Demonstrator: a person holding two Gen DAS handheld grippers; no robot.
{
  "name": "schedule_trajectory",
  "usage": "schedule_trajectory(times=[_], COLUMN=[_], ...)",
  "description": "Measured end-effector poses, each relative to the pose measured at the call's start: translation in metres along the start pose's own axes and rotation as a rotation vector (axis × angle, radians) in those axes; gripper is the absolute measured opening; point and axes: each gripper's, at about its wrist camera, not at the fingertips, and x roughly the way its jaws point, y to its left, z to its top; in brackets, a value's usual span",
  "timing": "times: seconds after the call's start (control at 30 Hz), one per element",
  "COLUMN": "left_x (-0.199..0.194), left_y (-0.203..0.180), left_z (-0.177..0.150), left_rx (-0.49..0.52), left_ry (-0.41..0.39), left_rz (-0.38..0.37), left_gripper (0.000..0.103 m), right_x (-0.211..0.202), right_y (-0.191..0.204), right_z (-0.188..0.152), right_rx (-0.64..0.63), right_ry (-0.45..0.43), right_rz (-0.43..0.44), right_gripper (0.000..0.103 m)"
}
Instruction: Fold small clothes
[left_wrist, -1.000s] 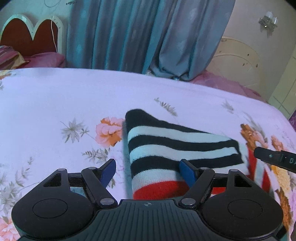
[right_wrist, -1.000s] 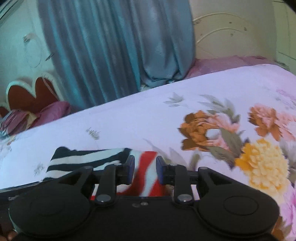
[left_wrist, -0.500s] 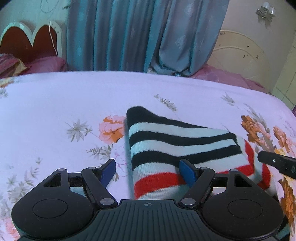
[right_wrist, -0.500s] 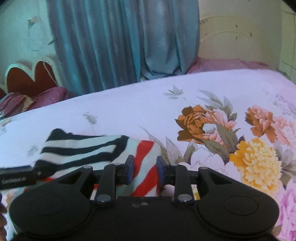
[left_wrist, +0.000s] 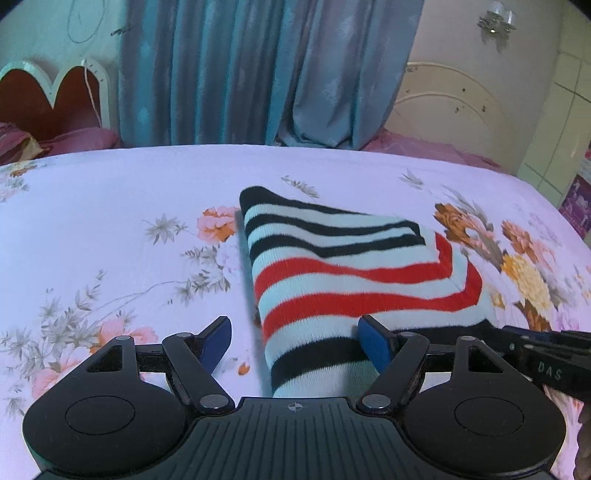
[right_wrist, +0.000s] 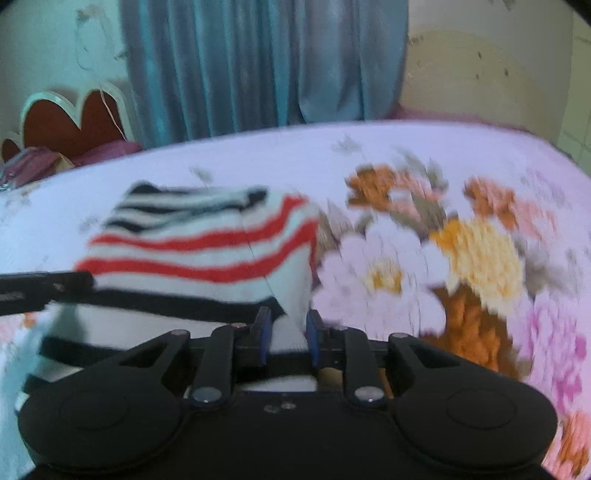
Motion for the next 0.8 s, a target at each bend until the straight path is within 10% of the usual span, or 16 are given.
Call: schedule_trajectory(times=[0.7,0.8], left_x=[-0.032,-0.036], left_y=[-0.001,-0.004], left_z=[-0.04,-0.029], left_rx=[-0.01,-0.027], left_ry=[0.099,0.069], left_rz=[-0.05,-0.032], left_gripper=[0.076,0.093], right_x=[-0.05,-0.048], right_y=[-0.001,-0.004], right_z=[-0.039,-0.024], right_rx=[0.048,0.045], right_ry=[0.046,0.031], right_rz=[-0.009,0.028], right_gripper=[0.031,0.044])
